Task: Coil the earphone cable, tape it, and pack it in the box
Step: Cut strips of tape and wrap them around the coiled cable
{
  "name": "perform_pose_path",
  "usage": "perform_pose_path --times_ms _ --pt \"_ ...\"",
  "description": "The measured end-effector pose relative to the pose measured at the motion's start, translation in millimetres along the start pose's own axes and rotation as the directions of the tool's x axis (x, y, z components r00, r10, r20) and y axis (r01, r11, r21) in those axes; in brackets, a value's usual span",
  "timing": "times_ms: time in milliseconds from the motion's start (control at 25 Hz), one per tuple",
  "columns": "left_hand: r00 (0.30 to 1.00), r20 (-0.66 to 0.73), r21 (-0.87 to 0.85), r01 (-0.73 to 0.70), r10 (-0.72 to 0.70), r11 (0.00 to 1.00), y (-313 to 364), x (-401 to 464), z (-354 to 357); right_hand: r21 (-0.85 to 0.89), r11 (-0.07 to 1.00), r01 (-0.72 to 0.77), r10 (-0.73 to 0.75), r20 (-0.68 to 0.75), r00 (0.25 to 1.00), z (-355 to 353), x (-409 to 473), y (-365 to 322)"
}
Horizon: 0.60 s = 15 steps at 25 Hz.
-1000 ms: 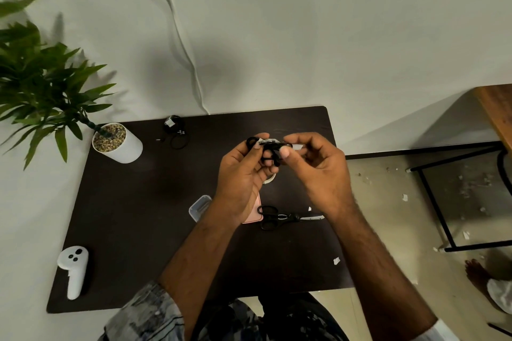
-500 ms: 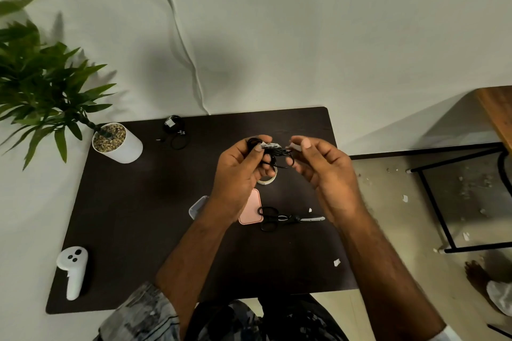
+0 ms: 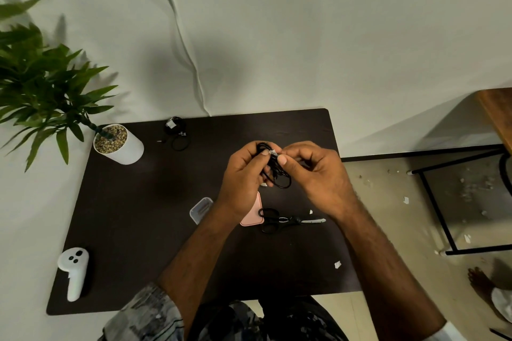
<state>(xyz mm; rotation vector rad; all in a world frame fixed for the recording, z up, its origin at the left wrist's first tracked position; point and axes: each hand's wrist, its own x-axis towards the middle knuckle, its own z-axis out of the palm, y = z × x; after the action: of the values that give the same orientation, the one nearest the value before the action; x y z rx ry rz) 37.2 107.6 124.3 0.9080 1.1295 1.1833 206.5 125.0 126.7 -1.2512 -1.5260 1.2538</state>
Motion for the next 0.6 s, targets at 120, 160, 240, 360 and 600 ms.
perform_pose_path --times_ms 120,160,240,360,600 --pt "0.998 -0.069 0.085 0.006 0.000 0.996 -3.1 0.1 3.6 0.011 0.998 -0.069 0.069 -0.032 0.997 4.6 -0.7 -1.2" --pt "0.997 -0.081 0.138 0.000 0.011 0.990 -3.5 -0.3 3.9 0.030 0.995 -0.100 0.101 -0.049 0.994 5.4 -0.9 -1.4" --pt "0.994 -0.095 0.285 -0.024 0.053 0.958 -3.9 -1.3 4.0 0.041 0.990 -0.134 0.136 -0.081 0.987 5.7 -1.6 -0.8" --pt "0.992 -0.083 0.465 -0.044 0.093 0.884 -4.7 -1.9 2.6 -0.072 0.992 -0.107 0.097 -0.127 0.987 6.1 -2.3 0.7" --pt "0.989 -0.128 0.148 0.091 -0.072 0.985 0.0 -1.7 2.8 0.046 0.990 -0.134 0.138 -0.085 0.987 7.3 -3.1 2.9"
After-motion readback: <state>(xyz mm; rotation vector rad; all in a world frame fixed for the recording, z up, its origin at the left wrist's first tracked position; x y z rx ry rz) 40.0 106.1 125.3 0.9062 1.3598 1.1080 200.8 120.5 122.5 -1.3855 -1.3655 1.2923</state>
